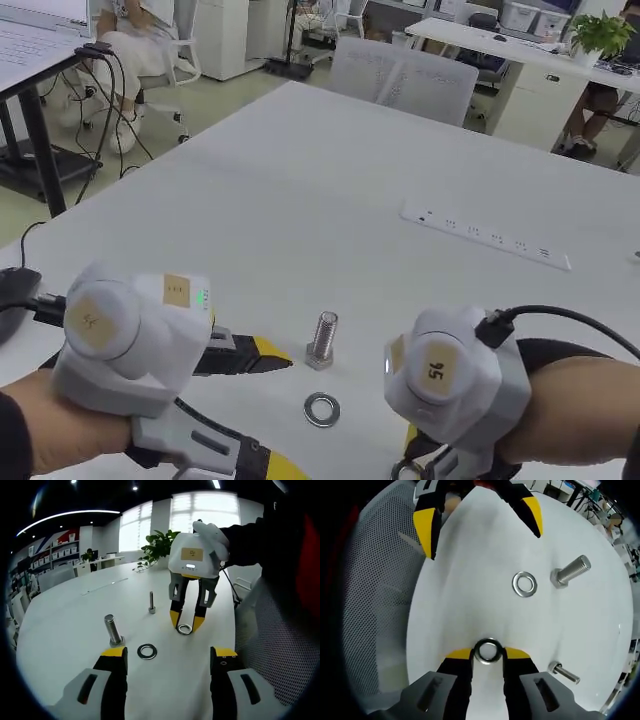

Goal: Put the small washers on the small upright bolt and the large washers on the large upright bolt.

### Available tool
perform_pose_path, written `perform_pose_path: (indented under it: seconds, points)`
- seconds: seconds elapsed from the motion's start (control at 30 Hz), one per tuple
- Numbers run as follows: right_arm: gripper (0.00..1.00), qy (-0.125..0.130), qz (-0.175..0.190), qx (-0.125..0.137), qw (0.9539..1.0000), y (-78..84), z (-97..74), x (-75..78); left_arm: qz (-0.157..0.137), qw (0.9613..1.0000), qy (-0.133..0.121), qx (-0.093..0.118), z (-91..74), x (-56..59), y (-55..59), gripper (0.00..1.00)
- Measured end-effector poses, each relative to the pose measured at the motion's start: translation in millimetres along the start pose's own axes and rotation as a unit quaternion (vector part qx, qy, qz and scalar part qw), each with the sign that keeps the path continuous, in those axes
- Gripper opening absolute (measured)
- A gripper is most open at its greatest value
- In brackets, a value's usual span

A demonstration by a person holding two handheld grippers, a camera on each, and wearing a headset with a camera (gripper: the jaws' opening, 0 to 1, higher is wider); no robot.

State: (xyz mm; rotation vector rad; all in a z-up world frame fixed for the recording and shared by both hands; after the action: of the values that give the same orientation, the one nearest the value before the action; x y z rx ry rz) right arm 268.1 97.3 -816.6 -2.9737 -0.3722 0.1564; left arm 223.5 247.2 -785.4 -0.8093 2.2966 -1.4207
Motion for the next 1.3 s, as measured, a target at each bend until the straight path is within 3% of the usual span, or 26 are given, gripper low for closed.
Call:
perform_pose_path:
  seconds: [1.3]
  points:
    - [0.24, 0.010, -0.004, 0.000, 0.9999, -5.0, -11.6, 2.9, -0.005, 0.9998, -0.015, 0.013, -3.4, -4.6, -0.8, 0.68]
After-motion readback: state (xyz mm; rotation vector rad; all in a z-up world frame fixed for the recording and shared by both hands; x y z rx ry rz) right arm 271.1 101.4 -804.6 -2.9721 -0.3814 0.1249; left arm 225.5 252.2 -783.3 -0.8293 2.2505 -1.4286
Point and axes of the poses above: the centre of the closed fingertips' face, and the gripper's own axes: z roughly forward along the fingers, x roughly to its right, y roughly out of its underside, the point moved 6 cm from there along -z, roughly backward along the fingers, and after that the axes turned 5 degrees about -y, right-handed, at the moved point
